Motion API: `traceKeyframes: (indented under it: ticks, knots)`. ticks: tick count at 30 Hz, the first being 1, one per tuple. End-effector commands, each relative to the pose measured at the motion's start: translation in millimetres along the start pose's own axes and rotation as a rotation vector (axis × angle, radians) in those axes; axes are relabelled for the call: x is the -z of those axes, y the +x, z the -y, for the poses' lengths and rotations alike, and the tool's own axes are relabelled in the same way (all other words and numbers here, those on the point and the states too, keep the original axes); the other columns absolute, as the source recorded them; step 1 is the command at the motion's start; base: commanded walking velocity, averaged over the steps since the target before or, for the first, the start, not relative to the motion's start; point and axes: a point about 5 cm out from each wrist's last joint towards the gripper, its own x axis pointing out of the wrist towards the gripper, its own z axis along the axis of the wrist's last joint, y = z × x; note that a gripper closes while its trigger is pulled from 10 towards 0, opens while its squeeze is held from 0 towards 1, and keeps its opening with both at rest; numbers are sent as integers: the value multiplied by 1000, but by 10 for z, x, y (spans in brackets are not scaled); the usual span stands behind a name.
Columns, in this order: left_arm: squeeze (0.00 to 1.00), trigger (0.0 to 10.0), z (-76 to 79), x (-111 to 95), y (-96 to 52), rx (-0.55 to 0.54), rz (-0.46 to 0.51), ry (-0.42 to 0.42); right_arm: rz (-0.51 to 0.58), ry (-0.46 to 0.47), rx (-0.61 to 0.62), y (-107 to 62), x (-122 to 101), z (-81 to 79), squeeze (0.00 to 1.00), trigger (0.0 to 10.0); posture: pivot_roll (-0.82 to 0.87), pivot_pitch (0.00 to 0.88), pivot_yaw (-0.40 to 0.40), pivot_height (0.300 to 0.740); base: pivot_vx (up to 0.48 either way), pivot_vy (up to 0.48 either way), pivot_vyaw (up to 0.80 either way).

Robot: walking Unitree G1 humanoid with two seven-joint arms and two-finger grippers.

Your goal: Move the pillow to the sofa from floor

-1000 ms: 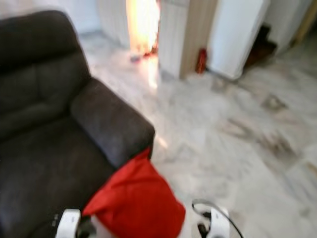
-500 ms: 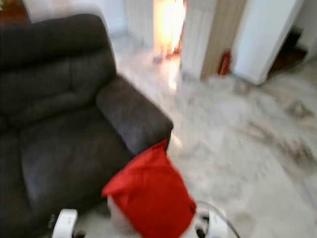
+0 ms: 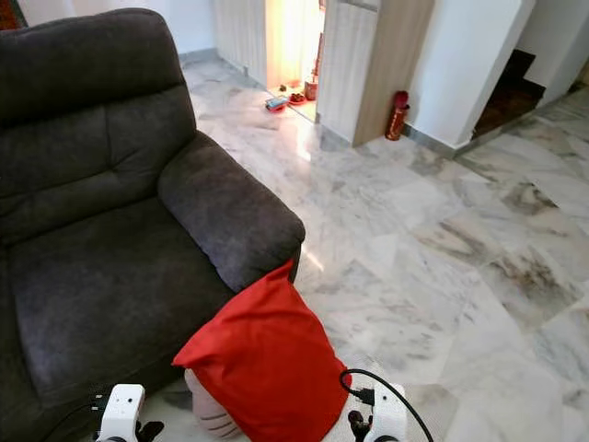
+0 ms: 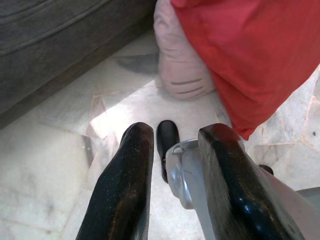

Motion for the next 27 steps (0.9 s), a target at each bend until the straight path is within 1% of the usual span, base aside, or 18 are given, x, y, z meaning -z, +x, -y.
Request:
traceKeyframes:
  ticks: [1, 3, 7, 12, 18, 21, 23, 27]
  knots:
    - [0, 10000, -7, 28, -4, -6, -16, 4, 6, -4, 6, 5, -28, 7, 0, 10000, -33, 0, -57, 740, 311, 0, 0]
    - [0, 10000, -5, 26, -3, -7, -17, 4, 9, -3, 8, 4, -44, 32, 0, 10000, -34, 0, -57, 740, 341, 0, 0]
    - [0, 10000, -2, 25, -2, -7, -18, 6, 15, -2, 21, -17, -68, 166, 0, 10000, -32, 0, -58, 740, 365, 0, 0]
    - [0, 10000, 1, 30, -3, -7, -18, 5, 16, -3, 29, -34, -71, 243, 0, 10000, -32, 0, -58, 740, 378, 0, 0]
    - [0, 10000, -3, 35, -5, -6, -18, 5, 15, -5, 27, -35, -62, 236, 0, 10000, -32, 0, -58, 740, 378, 0, 0]
    - [0, 10000, -2, 32, -4, -1, -19, 14, 11, -7, 19, -27, -43, 183, 0, 10000, -30, 0, -60, 740, 0, 0, 0]
    - [0, 10000, -3, 28, -4, -1, -16, 6, 8, -11, 13, -18, -29, 125, 0, 10000, -30, 0, -60, 740, 0, 0, 0]
    - [0, 10000, 10, 20, 0, 6, -15, 6, 7, -14, 6, -12, -16, 77, 0, 10000, -30, 0, -60, 740, 0, 0, 0]
